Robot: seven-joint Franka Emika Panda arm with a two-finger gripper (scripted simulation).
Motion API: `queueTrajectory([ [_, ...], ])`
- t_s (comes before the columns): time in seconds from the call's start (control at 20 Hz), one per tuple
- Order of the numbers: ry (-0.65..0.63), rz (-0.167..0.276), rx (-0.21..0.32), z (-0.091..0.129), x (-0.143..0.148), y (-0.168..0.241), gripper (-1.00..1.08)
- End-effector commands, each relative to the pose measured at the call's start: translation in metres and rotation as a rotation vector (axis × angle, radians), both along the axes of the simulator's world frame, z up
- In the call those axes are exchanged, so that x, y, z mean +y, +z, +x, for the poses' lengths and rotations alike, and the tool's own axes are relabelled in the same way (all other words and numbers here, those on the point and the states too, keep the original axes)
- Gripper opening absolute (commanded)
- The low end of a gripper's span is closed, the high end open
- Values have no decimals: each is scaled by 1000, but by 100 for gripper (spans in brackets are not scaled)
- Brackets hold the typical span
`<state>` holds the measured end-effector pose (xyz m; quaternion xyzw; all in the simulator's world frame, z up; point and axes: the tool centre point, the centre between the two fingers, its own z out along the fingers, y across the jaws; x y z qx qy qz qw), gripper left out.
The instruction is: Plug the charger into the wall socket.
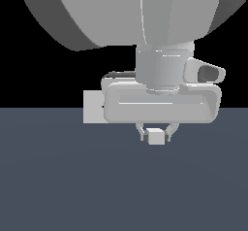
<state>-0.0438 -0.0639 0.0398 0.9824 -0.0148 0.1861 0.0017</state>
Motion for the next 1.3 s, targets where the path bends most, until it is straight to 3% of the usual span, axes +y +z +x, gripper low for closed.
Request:
queueTrajectory([
  [0.0, 14, 1, -1, 7, 18, 9, -100],
  [0.65, 79, -1, -1, 38, 103, 49, -100],
  [1.25, 100, -2, 0, 47, 130, 61, -100],
])
